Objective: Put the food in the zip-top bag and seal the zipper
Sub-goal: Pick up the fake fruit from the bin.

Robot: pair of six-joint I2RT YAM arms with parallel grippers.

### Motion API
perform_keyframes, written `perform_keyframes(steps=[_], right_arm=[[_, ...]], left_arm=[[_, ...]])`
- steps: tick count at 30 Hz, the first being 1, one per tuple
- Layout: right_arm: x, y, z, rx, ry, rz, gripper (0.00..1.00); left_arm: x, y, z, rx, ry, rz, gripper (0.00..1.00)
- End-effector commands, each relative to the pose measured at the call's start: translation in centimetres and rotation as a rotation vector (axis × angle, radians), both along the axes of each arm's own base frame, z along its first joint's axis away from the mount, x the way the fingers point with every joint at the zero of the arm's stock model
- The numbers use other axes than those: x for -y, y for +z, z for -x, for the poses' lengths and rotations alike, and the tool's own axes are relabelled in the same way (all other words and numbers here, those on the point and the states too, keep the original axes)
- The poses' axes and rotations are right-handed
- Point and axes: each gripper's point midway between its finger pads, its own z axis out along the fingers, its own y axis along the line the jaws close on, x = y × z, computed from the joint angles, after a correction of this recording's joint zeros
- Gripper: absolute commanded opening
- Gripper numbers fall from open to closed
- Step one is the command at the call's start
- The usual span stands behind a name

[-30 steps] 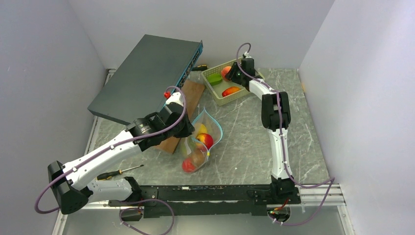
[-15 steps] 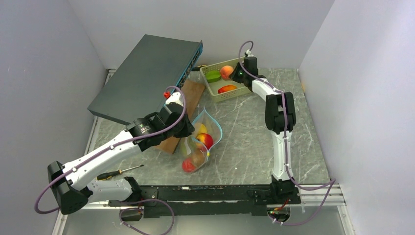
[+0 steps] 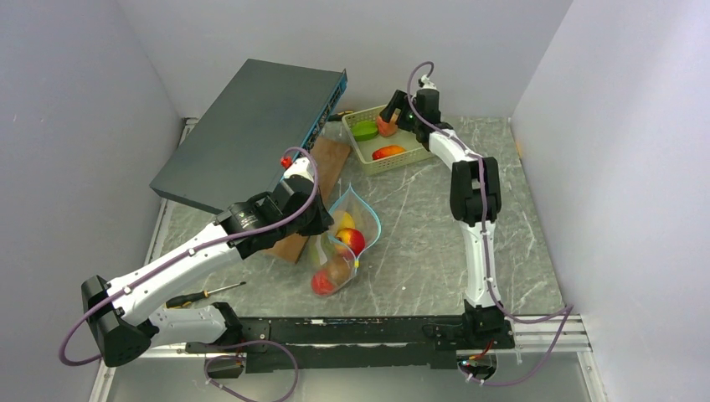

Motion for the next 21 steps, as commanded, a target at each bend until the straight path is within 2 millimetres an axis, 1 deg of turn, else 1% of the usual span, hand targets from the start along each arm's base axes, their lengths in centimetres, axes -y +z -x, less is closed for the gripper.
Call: perform_keyframes(steps=[1, 4, 7, 9, 11, 13, 15, 17, 18, 21], right_arm=[[-0.5, 0.4, -2.4, 0.062, 0.005, -0.023, 0.93], [-0.5, -0.7, -3.2, 0.057, -0.005, -0.03, 0.93], [-0.7, -1.6, -3.6, 0.058, -0.014, -0.038, 0.93], [-0.7, -1.9, -3.7, 0.059, -0.023, -0.027, 0.89], [-0.7, -2.0, -3.7, 0.054, -0.028, -0.023, 0.79], [-0.5, -1.7, -3.4, 0.054, -0.031, -0.016, 0.65], [-0.2, -0.9, -3.0, 0.068, -0.036, -0.012, 0.49], [-0.2, 0.0, -2.6, 0.085, -0.027, 0.0, 0.36], [-0.1, 0.5, -2.5, 0.089, -0.021, 0.008, 0.27], [0.0, 1.9, -1.8, 0.093, -0.005, 0.028, 0.11]], left_arm=[[0.3, 1.6, -0.2, 0.025, -0.004, 0.027, 0.0], [0.3, 1.4, -0.3, 0.018, -0.001, 0.02, 0.0], [0.3, 1.3, -0.3, 0.014, -0.001, 0.013, 0.0], [0.4, 1.3, -0.4, 0.013, -0.003, 0.009, 0.0], [0.5, 1.2, -0.4, 0.011, -0.007, 0.006, 0.0], [0.6, 1.3, -0.5, 0.01, -0.006, 0.003, 0.0], [0.6, 1.2, -0.5, 0.009, -0.007, 0.001, 0.0], [0.6, 1.1, -0.5, 0.007, -0.007, 0.001, 0.0], [0.6, 1.0, -0.4, 0.007, -0.007, 0.001, 0.0], [0.5, 1.0, -0.4, 0.009, -0.007, 0.006, 0.0]])
